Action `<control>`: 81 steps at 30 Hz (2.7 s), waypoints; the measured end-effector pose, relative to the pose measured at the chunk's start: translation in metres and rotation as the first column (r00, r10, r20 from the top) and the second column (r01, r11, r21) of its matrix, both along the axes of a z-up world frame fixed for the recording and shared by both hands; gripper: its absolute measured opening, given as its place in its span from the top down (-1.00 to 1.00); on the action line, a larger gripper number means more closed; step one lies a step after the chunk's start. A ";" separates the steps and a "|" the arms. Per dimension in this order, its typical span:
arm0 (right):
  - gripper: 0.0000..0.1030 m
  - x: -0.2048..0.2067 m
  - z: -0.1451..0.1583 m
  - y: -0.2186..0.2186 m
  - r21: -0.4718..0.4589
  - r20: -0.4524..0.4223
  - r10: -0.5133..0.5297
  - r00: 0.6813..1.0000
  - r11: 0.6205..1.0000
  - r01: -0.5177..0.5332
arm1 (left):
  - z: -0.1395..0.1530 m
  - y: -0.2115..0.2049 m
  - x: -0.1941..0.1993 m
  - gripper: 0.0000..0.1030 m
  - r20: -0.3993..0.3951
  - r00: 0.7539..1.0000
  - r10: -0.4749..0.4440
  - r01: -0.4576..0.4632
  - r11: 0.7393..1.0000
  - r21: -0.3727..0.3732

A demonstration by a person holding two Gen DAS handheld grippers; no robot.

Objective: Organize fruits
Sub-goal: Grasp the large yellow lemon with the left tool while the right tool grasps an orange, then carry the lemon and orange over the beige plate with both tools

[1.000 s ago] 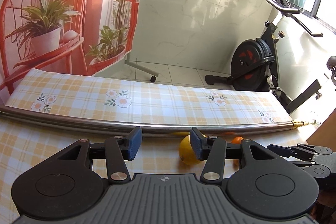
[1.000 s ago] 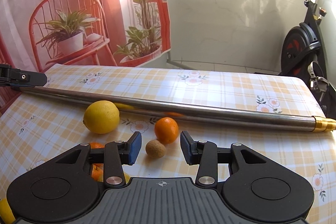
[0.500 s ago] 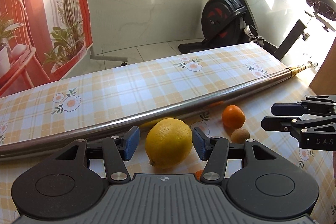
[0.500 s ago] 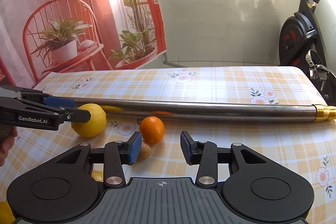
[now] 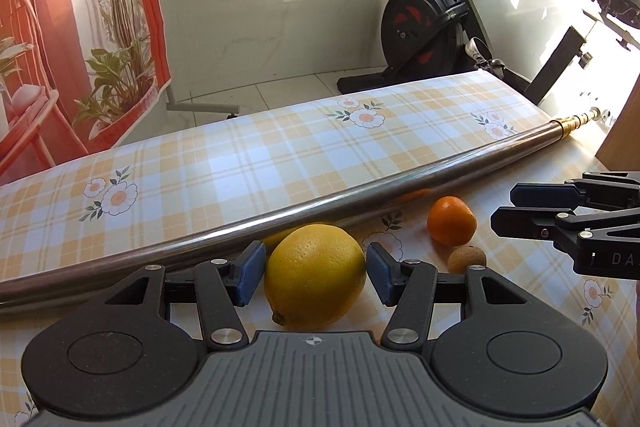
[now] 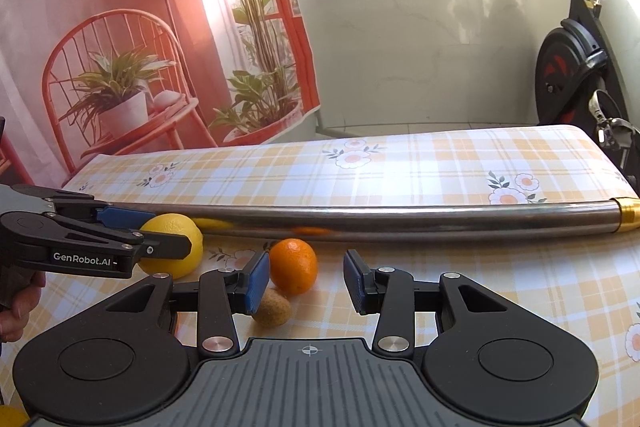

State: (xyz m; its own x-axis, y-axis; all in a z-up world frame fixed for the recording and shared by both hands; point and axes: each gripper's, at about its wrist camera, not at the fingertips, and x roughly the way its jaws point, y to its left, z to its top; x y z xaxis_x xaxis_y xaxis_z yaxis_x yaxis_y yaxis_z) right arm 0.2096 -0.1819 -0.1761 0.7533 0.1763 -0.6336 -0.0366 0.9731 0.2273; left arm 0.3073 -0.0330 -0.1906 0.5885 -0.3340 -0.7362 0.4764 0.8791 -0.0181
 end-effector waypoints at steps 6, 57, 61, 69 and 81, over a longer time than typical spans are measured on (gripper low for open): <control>0.26 0.009 -0.004 0.004 0.009 0.000 0.006 1.000 1.000 -0.006 | -0.001 0.003 0.002 -0.16 -0.007 1.000 0.005 -0.005 1.000 -0.018; 0.38 -0.020 0.022 0.012 0.077 0.023 -0.010 1.000 0.997 0.009 | 0.058 0.087 -0.115 -0.13 -0.055 0.961 0.270 -0.276 0.947 -0.164; 0.38 -0.049 0.040 0.015 0.085 0.044 -0.011 0.999 0.996 0.007 | 0.059 0.087 -0.125 -0.13 -0.069 0.963 0.262 -0.270 0.948 -0.171; 0.38 -0.082 0.054 0.028 0.103 0.027 0.032 0.999 0.994 -0.034 | 0.055 0.081 -0.149 -0.13 -0.086 0.968 0.237 -0.248 0.956 -0.159; 0.38 -0.111 0.052 0.044 0.116 -0.012 0.086 0.996 0.990 -0.084 | 0.040 0.074 -0.164 -0.13 -0.110 0.973 0.204 -0.216 0.970 -0.111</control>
State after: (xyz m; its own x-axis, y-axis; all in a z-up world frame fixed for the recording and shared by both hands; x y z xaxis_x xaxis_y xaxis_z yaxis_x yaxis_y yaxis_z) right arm 0.0983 -0.1381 -0.1244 0.7218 0.3116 -0.6180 -0.1131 0.9340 0.3389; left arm 0.1429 0.0407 -0.1506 0.5828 -0.3011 -0.7548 0.2724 0.9475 -0.1676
